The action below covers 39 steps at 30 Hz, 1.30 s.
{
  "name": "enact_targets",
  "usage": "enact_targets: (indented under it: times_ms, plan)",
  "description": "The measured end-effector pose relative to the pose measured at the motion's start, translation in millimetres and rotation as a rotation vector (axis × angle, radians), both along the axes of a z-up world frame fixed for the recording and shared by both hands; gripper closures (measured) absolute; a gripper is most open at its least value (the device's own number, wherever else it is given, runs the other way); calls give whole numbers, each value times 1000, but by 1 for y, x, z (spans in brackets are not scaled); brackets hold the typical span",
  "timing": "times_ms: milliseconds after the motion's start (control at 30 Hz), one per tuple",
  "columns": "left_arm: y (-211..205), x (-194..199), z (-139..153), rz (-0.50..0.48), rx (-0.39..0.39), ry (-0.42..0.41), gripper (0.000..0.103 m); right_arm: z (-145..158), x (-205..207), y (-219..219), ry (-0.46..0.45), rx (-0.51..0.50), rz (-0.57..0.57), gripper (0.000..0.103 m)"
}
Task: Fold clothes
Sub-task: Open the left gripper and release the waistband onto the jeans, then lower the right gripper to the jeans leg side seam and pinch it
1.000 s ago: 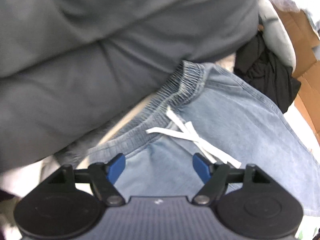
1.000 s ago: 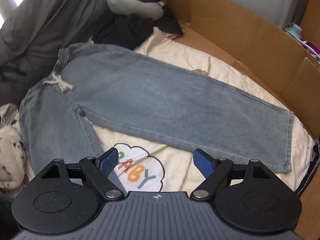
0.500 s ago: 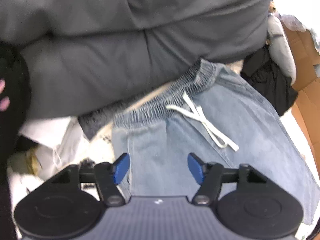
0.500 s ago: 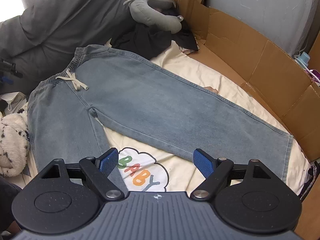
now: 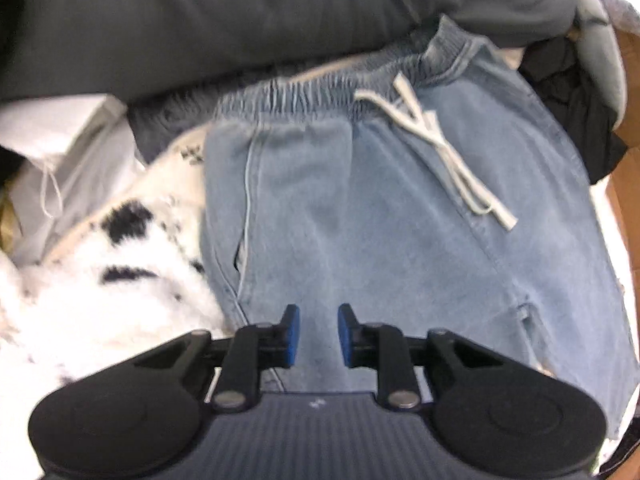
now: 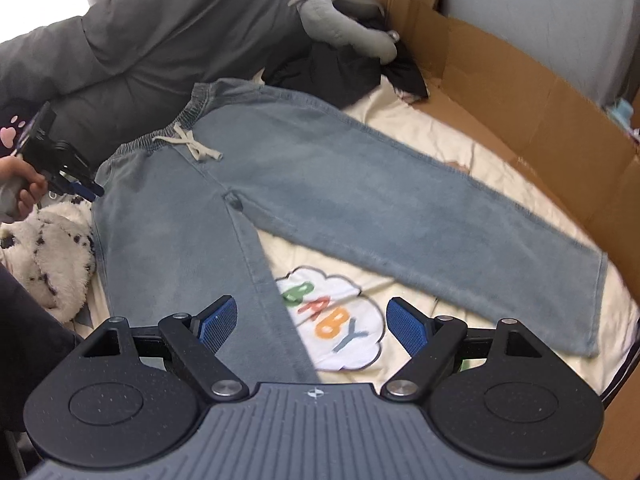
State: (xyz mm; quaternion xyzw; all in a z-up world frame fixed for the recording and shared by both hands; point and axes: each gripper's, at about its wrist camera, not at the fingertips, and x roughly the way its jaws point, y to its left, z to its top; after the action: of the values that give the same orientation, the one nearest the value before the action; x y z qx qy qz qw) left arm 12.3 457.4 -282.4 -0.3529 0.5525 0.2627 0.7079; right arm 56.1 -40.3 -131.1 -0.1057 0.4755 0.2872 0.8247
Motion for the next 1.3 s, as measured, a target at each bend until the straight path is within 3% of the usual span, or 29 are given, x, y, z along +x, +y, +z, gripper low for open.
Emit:
enact_targets:
  times_ms: [333, 367, 400, 533, 667, 800, 867, 900, 1167, 1300]
  plan:
    - [-3, -3, -56, 13, -26, 96, 83, -58, -21, 8, 102, -18, -12, 16]
    - [-2, -5, -59, 17, -14, 117, 85, -63, -23, 10, 112, -25, -3, 16]
    - [-1, -7, -62, 27, 3, 148, 101, -69, -25, 13, 122, -32, 8, 16]
    - [7, -19, -65, 80, 18, 190, 100, -82, -36, 28, 134, -67, 105, 16]
    - [3, -17, -61, 23, 54, 212, 100, -94, -45, 35, 157, -88, 148, 16]
    - [-4, -17, -43, 29, 61, 204, 100, -104, -58, 41, 186, -88, 191, 16]
    - [-9, -18, -28, 17, 73, 184, 92, -111, -68, 45, 193, -92, 230, 16]
    - [-11, -18, -21, 14, 75, 169, 82, -115, -73, 47, 196, -96, 251, 16]
    - [-28, -13, 21, -18, 73, 87, 72, -142, -105, 66, 241, -90, 373, 18]
    - [-26, -21, 27, 3, 64, 89, 72, -155, -126, 78, 259, -102, 459, 29]
